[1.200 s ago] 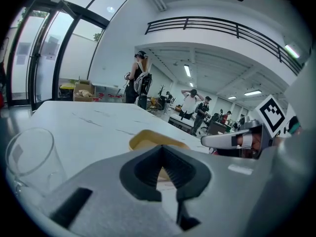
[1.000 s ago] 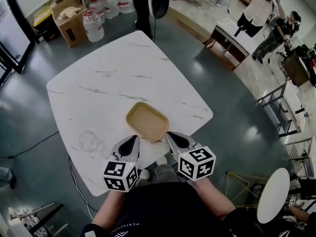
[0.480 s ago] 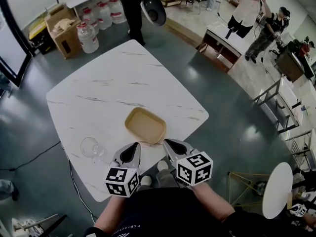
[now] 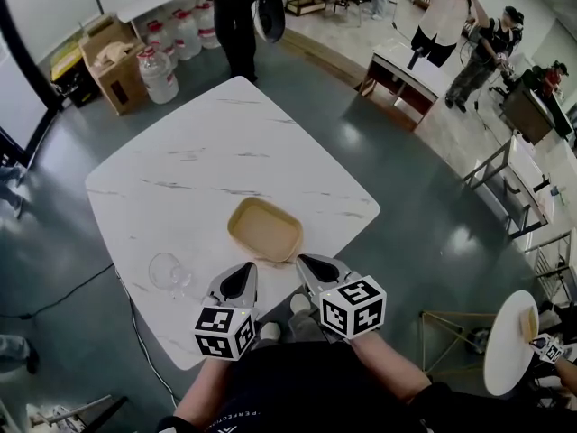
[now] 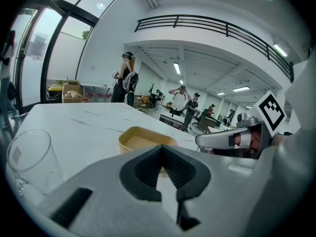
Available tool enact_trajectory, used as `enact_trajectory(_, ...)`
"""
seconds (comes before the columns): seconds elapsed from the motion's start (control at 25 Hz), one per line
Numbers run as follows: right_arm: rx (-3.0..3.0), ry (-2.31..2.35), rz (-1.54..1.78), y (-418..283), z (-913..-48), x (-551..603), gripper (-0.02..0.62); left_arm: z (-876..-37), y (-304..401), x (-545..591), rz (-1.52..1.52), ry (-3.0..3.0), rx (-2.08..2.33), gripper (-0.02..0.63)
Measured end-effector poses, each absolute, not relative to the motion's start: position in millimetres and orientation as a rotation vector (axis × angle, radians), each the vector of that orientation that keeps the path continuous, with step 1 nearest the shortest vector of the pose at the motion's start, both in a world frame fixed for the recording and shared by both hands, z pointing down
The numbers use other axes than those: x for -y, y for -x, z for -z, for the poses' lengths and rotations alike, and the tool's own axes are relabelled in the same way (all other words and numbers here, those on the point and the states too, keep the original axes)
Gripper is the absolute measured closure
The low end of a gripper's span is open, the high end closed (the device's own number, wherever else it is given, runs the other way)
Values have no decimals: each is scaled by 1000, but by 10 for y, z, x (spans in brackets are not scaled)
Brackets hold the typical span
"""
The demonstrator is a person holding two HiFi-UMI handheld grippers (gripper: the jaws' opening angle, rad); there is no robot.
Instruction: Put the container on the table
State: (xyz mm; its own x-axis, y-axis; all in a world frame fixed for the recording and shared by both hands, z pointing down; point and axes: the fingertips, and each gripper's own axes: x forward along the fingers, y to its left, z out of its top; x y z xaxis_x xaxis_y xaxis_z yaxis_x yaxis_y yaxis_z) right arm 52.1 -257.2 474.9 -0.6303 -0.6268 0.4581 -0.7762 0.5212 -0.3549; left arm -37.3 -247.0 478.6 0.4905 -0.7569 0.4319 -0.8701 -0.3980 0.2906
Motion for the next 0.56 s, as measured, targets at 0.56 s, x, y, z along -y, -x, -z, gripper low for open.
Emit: enact_trajectory(0.56,2487,-1161,-776,-547,-4761,2595,595,-4849,326,2462,-344,-2246,1323,614)
